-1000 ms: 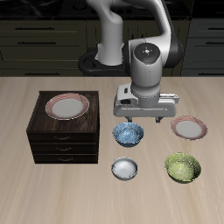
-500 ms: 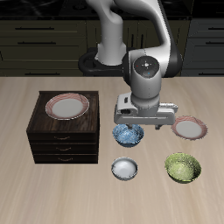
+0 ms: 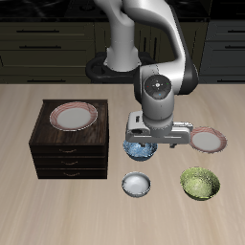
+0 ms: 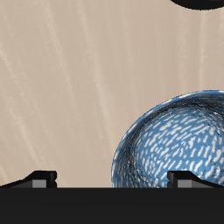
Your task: Stack the blue bowl on the green bowl
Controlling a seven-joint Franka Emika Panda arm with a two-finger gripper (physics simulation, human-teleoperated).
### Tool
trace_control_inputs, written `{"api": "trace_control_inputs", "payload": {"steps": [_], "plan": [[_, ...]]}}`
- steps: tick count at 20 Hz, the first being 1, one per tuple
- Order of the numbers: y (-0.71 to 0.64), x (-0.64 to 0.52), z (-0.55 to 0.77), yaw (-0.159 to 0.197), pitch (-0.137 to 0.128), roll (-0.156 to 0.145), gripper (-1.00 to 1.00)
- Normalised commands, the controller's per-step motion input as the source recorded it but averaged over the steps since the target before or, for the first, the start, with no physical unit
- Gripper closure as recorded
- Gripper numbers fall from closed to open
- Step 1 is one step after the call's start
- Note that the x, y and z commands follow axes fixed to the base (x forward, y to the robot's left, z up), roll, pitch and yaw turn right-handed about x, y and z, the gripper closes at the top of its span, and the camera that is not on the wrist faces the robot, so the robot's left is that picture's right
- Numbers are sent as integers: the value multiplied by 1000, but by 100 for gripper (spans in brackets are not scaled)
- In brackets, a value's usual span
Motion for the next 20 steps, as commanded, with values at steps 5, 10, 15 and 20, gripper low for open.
{"api": "trace_control_inputs", "payload": {"steps": [5,10,15,20], "plan": [[-19,-33,-149,-8,8,-1,100],[-21,0,-14,-17,-4,5,100],[-4,-57,106,-12,-21,26,100],[20,-46,265,12,-49,18,100]]}}
